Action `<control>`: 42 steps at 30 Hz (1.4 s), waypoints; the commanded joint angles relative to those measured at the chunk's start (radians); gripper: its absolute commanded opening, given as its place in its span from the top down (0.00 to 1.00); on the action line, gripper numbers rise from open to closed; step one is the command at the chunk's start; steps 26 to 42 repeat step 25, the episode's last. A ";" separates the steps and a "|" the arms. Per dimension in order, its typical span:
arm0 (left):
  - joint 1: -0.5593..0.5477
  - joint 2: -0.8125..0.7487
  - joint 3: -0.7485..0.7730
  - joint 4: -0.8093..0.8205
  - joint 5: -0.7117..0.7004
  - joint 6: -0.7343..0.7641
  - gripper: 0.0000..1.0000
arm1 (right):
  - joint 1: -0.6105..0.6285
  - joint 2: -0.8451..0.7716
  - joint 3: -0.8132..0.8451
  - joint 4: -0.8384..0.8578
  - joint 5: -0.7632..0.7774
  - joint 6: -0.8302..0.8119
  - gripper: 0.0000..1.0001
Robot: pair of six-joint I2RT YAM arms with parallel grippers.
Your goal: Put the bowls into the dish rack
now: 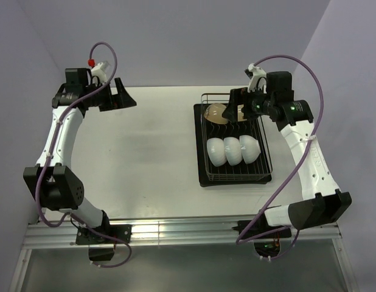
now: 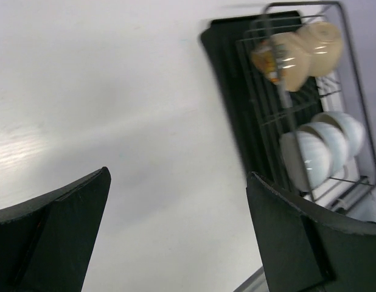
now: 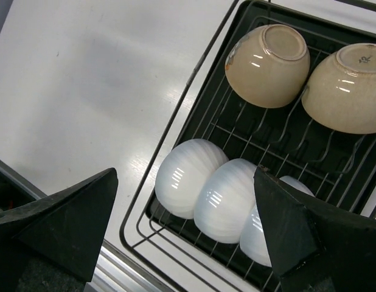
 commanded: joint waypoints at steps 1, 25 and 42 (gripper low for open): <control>0.059 -0.001 0.004 -0.102 -0.059 0.104 0.01 | -0.013 0.029 0.023 0.075 0.013 0.020 0.00; 0.120 -0.165 -0.203 0.007 -0.163 0.170 0.01 | -0.137 0.006 -0.075 0.085 -0.059 0.015 0.00; 0.120 -0.165 -0.203 0.007 -0.163 0.170 0.01 | -0.137 0.006 -0.075 0.085 -0.059 0.015 0.00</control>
